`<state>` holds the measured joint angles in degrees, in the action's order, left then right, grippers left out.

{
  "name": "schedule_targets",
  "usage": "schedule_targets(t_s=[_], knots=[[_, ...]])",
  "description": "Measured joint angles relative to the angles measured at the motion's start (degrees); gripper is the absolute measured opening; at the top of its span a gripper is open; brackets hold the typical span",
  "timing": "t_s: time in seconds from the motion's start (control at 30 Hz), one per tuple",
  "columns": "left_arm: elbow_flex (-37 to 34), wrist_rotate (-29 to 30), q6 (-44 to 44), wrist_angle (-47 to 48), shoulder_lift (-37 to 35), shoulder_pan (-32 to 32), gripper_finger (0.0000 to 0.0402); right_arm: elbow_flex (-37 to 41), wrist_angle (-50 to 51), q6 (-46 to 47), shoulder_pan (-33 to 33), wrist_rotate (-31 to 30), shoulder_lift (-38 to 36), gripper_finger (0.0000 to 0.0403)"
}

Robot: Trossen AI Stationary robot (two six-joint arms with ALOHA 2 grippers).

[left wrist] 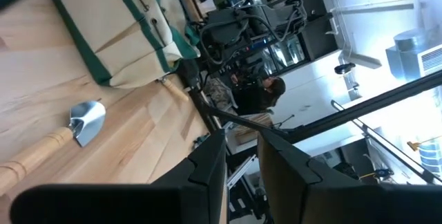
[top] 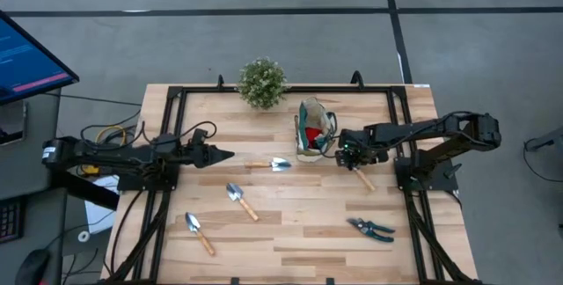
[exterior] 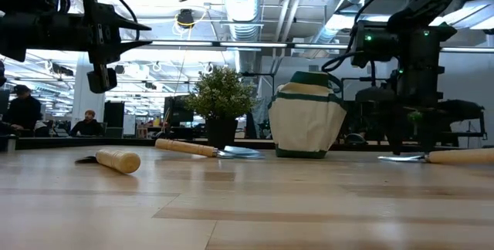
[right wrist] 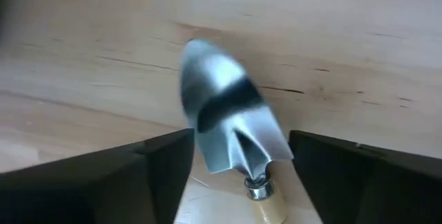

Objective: Pick & Place Garden tools in Gardening bag
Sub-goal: Put the brown trowel into the white gardening bag

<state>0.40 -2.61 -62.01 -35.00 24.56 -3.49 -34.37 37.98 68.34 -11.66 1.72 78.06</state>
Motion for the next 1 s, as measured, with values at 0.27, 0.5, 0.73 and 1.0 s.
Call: schedule_targets(t_s=[0.27, 0.5, 0.73, 1.0], knots=[[0.0, 0.0, -0.01, -0.16, 0.0, 0.0, 0.0085, 0.0, -1.22, -3.83, 0.0, 0.0, 0.0, 0.0099], [0.0, 0.0, 0.01, -0.2, 0.0, 0.0, 0.0085, 0.0, -1.2, -7.46, -0.07, 2.03, 0.0, 0.0021], [0.0, 0.02, -0.21, -1.09, 0.0, 0.0, 0.0085, -0.01, -1.2, -6.04, -0.04, 2.93, 0.0, 0.0002], [3.22, -0.66, -2.31, -2.41, 0.52, 1.52, 0.0028, -4.08, -0.94, -6.64, 0.0, 1.32, 0.0, 0.0001]])
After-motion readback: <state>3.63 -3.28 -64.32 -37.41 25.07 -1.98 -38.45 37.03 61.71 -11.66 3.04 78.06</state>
